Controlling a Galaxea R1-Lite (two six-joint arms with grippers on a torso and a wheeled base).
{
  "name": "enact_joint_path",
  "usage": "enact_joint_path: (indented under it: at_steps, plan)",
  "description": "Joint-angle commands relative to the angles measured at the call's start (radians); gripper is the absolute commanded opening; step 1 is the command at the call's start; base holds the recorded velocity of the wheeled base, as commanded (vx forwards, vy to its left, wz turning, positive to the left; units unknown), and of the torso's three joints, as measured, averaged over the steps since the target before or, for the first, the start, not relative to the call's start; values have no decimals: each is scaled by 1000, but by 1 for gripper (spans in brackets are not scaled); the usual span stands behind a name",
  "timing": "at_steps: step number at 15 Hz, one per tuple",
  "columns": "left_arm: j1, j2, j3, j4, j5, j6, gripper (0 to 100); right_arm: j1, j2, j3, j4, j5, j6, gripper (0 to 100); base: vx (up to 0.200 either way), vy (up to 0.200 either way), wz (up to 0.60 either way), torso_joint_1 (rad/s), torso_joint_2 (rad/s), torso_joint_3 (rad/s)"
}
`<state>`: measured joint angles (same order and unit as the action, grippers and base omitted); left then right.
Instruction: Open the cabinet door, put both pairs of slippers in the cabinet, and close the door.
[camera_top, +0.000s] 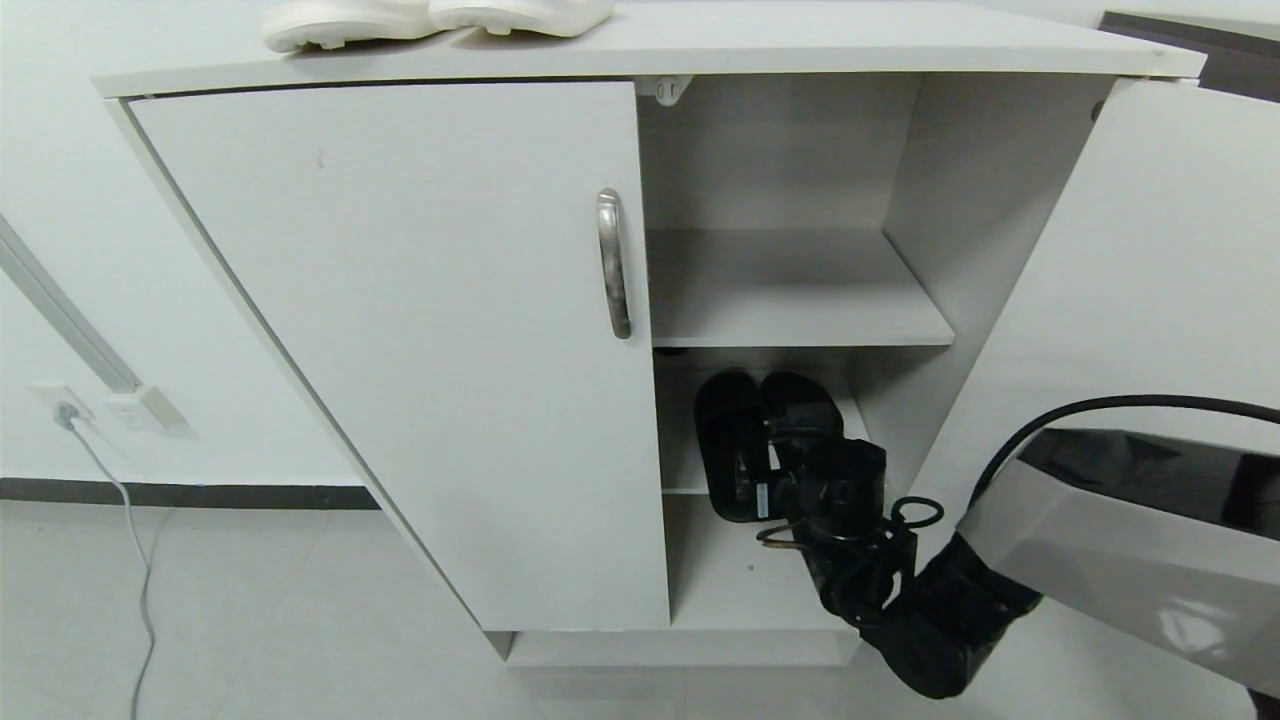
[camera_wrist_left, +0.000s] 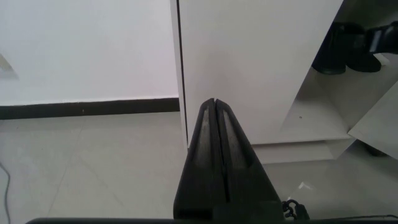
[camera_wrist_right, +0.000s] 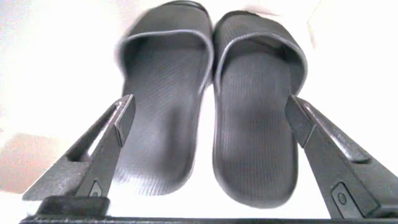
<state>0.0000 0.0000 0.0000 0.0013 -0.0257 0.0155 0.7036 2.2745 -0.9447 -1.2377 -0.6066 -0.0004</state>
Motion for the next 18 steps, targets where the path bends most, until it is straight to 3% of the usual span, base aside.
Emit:
enact_joint_path:
  at_steps: [1, 8, 15, 18]
  plan:
    - [0, 2, 0, -1, 0, 0, 0, 63, -115, 139, -59, -15, -1, 100, 0, 0, 0, 0, 0, 0]
    - [0, 2, 0, 0, 0, -2, 0, 93, -121, 165, -63, -27, -4, 100, 0, 0, 0, 0, 0, 0]
    - [0, 2, 0, -1, -2, 0, 0, 91, -121, 167, -65, -25, -6, 100, -200, 0, 0, 4, 3, 1]
    - [0, 2, 0, -1, -5, 4, 0, 91, -119, 167, -65, -25, -6, 100, 0, 0, 0, 0, 0, 0]
